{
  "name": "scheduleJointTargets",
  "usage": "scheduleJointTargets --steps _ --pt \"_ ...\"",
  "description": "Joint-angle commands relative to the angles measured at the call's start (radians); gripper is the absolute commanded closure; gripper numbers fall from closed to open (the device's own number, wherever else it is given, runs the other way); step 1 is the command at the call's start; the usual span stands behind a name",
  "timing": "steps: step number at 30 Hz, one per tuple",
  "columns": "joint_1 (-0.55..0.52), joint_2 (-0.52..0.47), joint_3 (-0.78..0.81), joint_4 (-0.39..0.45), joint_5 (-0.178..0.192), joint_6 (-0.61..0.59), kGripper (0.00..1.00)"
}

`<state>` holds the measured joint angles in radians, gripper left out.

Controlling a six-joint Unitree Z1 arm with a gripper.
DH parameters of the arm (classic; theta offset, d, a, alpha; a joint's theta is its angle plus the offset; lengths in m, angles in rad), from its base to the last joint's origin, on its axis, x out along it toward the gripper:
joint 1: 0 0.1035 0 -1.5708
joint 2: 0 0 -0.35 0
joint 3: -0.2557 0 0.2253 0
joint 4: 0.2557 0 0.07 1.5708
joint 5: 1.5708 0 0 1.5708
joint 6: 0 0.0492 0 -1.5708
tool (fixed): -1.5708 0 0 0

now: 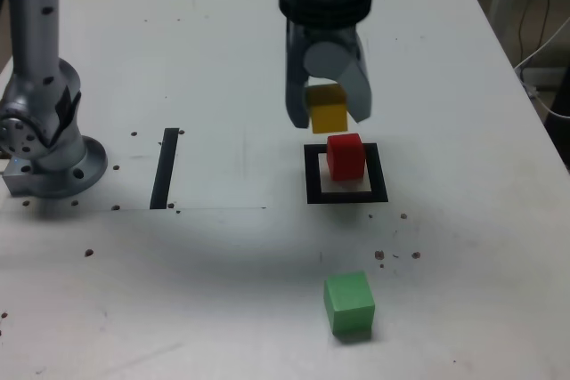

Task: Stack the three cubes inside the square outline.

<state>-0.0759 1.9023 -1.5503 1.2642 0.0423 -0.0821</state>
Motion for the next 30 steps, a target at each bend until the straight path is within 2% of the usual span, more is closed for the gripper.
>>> scheduleJointTargets --steps 1,7,17,30 --pt "-0.003 0.023 -0.03 0.008 0.004 -0.011 0.92" --pt "-0.004 0.062 -0.057 0.018 0.023 -0.034 0.92" --pt "-0.004 0.109 -0.071 0.012 0.025 -0.042 0.91" --pt "-0.003 0.116 -0.075 0.004 0.025 -0.05 0.83"
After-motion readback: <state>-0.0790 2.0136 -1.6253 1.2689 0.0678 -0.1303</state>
